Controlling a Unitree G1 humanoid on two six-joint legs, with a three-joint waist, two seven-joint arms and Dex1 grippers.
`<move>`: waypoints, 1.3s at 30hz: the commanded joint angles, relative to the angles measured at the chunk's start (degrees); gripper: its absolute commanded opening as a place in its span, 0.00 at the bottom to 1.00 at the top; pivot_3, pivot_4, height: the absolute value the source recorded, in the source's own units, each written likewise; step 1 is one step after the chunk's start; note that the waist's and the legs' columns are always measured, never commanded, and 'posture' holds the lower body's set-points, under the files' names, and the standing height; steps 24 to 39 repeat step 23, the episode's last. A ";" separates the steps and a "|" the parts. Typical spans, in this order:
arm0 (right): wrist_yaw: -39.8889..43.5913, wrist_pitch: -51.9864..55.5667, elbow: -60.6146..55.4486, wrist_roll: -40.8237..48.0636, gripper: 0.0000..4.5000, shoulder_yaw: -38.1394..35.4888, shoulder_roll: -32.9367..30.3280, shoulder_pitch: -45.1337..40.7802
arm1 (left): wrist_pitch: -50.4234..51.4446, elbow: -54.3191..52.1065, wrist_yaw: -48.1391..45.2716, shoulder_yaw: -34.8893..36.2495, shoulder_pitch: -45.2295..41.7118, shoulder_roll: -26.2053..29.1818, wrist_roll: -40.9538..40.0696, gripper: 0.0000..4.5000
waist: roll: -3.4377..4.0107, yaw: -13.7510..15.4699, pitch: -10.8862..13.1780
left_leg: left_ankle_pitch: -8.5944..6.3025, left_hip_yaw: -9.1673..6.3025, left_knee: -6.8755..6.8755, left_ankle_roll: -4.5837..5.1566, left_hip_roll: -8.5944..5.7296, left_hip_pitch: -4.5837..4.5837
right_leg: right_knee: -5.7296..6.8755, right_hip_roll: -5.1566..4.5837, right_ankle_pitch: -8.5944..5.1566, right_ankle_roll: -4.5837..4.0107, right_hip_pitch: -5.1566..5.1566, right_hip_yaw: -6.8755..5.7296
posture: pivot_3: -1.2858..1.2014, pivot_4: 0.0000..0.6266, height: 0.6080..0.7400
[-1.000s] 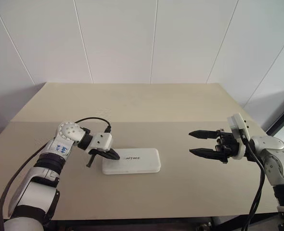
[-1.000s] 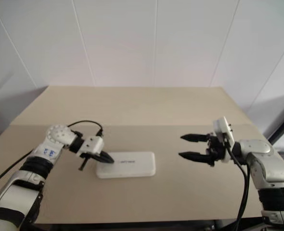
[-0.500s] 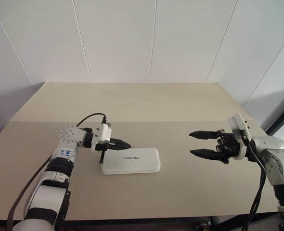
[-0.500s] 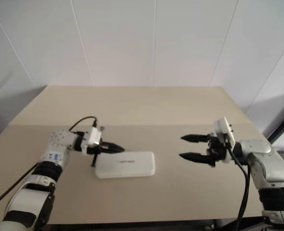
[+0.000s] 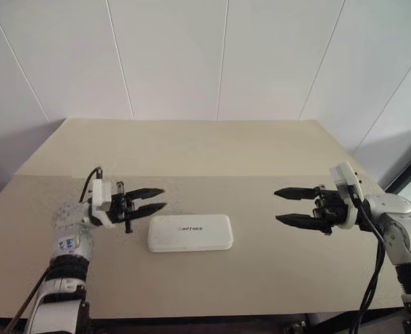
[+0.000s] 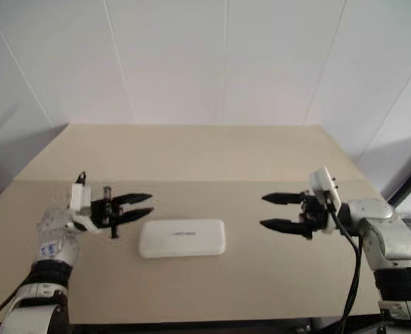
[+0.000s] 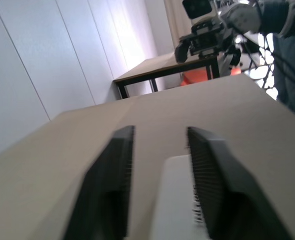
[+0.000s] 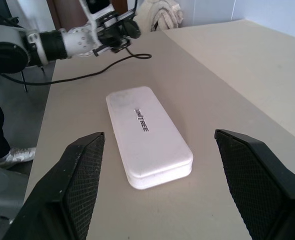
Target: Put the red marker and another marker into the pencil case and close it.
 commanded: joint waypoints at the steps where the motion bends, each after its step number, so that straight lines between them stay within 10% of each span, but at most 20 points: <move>1: 1.77 -0.34 -0.78 1.07 1.00 -2.09 -2.01 -0.23 | 4.95 -7.30 -3.73 2.27 2.74 3.54 -4.65 0.64 | 0.00 0.01 0.00 | 0.00 -0.02 0.00 0.00 0.00 0.00 | 0.00 0.00 -0.01 -0.01 0.00 -0.02 | 0.52 0.24 1.00; 7: 3.73 -1.15 1.64 0.49 1.00 -2.27 -4.33 -0.34 | 6.44 -9.65 -6.13 3.84 8.88 11.13 -5.46 0.99 | 0.02 -0.15 0.01 | 0.00 0.00 -0.02 0.00 0.00 0.05 | 0.01 -0.01 -0.03 -0.06 0.01 -0.01 | 0.52 0.24 1.00; 39: 3.32 -3.34 2.72 -0.98 1.00 -0.61 -3.39 -2.27 | -0.35 -4.17 -6.49 -2.64 9.11 15.86 -6.94 0.99 | 0.07 -0.11 0.04 | -0.02 0.03 -0.10 -0.04 0.01 0.04 | 0.00 -0.06 -0.19 -0.36 -0.04 -0.09 | 0.52 0.24 1.00</move>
